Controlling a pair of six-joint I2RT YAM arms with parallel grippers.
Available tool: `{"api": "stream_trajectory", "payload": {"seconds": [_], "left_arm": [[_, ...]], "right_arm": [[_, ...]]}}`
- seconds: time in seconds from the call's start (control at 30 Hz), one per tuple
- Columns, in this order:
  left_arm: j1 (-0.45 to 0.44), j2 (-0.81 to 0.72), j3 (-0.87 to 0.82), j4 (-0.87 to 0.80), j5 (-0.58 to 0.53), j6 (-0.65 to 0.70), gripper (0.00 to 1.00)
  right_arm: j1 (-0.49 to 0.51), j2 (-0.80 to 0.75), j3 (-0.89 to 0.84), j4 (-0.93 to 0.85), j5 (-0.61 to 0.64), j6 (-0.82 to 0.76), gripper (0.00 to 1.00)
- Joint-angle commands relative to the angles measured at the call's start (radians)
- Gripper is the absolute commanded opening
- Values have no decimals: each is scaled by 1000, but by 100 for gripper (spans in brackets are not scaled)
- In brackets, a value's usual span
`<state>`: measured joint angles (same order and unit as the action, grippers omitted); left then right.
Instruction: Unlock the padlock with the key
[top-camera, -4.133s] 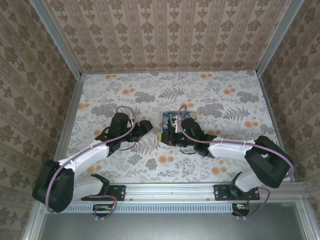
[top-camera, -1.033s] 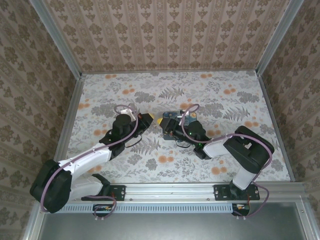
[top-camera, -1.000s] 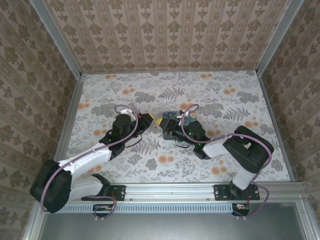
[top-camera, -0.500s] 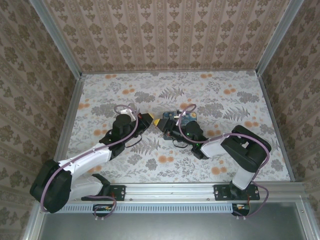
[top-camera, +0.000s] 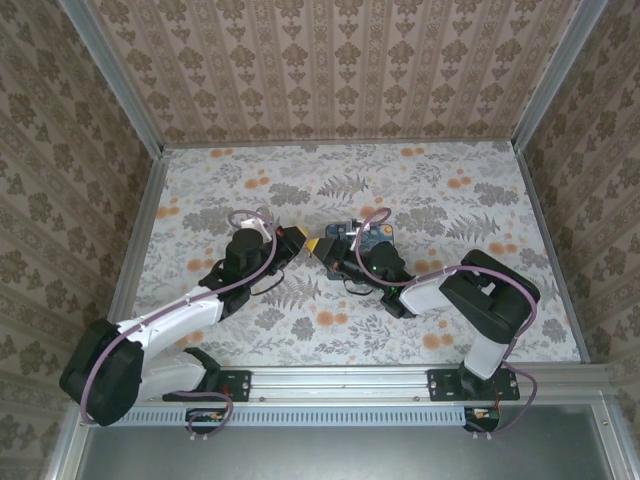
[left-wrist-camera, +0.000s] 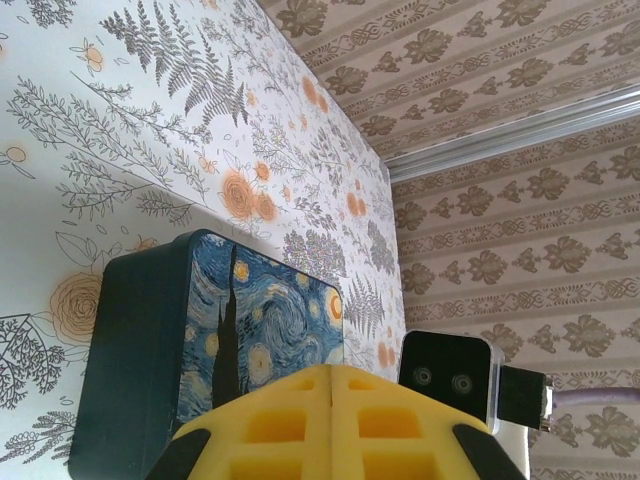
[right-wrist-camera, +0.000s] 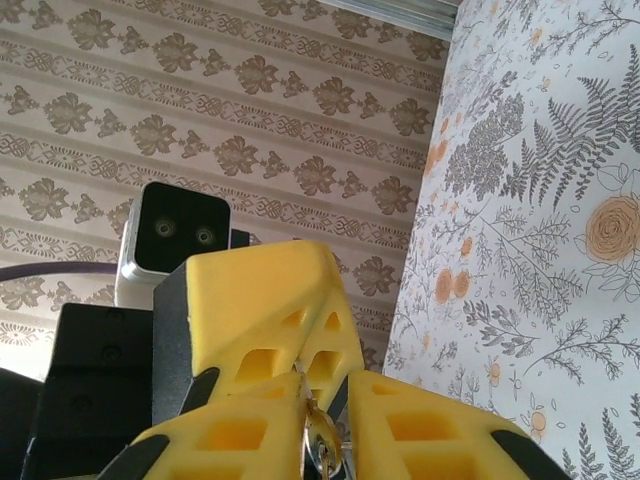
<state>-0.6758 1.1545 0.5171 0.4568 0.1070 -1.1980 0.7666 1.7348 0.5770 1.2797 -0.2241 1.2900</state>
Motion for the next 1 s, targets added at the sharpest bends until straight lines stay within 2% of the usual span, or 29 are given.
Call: {"api": "stream_trajectory", "payload": {"seconds": [0.0, 0.17, 0.27, 0.3, 0.4, 0.53, 0.57, 0.67, 0.7, 0.87, 0.97], "left_arm": [[-10, -8, 8, 23, -15, -2, 0], [-14, -7, 9, 22, -15, 0, 0], [-14, -9, 13, 12, -11, 7, 0], [-15, -10, 17, 2, -6, 16, 4], [-6, -29, 35, -58, 4, 53, 33], [29, -73, 51, -148, 37, 92, 76], [47, -82, 61, -185, 64, 104, 83], [101, -94, 95, -281, 152, 156, 97], [118, -92, 109, -305, 186, 179, 100], [166, -62, 178, -410, 347, 321, 100], [176, -41, 201, -437, 402, 390, 95]], "right_arm": [[7, 9, 6, 43, -9, 0, 15], [7, -5, -8, 45, 0, -1, 0], [3, -15, -12, 42, -1, 0, 0], [2, -15, -12, 40, 0, 1, 0], [-9, -23, -22, 32, -10, 3, 0], [-34, -35, -50, 19, -25, 10, 0], [-41, -39, -57, 11, -33, 10, 0], [-61, -60, -69, -21, -61, 6, 0], [-68, -68, -70, -38, -73, 4, 0], [-97, -107, -65, -106, -152, -7, 0], [-115, -118, -62, -119, -209, 2, 0]]}}
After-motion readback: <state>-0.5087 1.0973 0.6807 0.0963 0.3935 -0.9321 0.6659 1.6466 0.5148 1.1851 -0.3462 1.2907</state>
